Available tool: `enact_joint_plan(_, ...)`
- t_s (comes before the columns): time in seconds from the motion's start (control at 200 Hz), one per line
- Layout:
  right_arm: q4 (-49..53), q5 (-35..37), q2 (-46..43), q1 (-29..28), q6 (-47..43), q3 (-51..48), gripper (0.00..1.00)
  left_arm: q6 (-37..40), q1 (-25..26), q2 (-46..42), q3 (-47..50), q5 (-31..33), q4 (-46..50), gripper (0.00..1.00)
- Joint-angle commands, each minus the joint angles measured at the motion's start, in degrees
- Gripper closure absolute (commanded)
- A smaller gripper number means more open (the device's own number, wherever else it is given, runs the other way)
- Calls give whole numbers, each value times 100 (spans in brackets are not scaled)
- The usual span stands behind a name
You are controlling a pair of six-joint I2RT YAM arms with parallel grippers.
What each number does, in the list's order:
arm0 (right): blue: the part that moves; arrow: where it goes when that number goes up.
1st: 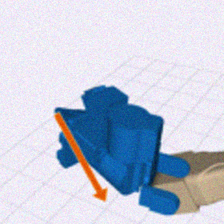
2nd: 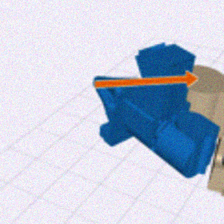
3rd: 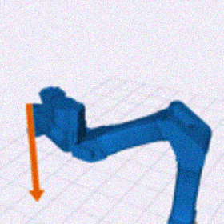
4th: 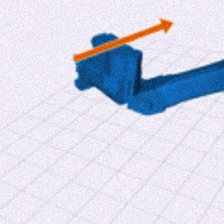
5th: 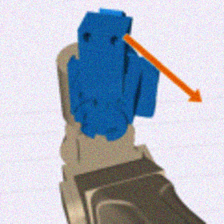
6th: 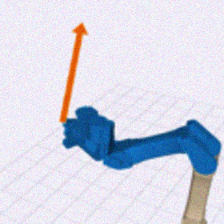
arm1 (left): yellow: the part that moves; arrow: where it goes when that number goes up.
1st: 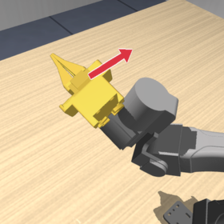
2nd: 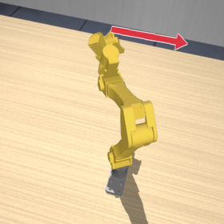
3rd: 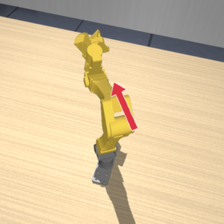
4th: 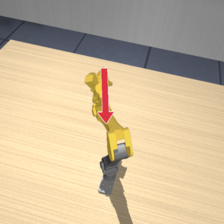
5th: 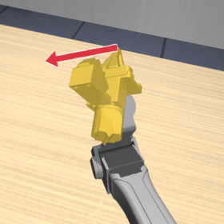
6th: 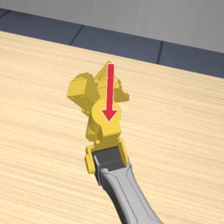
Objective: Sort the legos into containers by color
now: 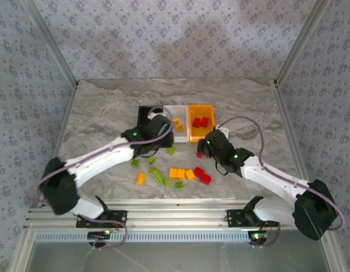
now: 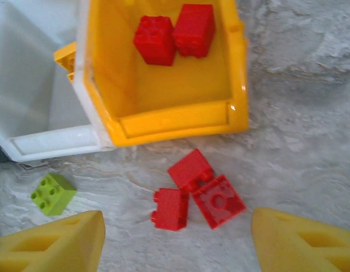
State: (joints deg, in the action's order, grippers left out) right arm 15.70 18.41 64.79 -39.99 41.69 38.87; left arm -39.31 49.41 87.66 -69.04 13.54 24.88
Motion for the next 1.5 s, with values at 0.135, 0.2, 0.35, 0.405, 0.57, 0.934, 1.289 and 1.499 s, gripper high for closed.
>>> enact_joint_plan(0.135,756,333,-778,80,449,-458,29,900,29,1984,-2346,-354,-199,75)
enact_joint_plan(0.2,897,348,-928,91,496,-548,29,967,25,2468,-2938,-454,-96,75)
enact_joint_plan(0.35,1078,353,-1193,114,544,-644,29,1039,14,3552,-4230,-483,416,74)
enact_joint_plan(0.405,1135,349,-1261,107,559,-660,29,1036,-1,3873,-4767,-493,598,74)
enact_joint_plan(0.57,1255,339,-1431,124,537,-674,29,987,-10,4529,-5729,-528,987,70)
enact_joint_plan(0.934,1341,296,-1595,184,549,-647,27,912,1,4577,-6114,-605,1197,34)
enact_joint_plan(1.289,1106,-191,-1446,170,429,-713,25,573,103,2205,-3584,-1046,-453,14)
enact_joint_plan(1.499,888,-577,-1231,6,383,-750,25,365,237,38,-1072,-1070,-1552,1)
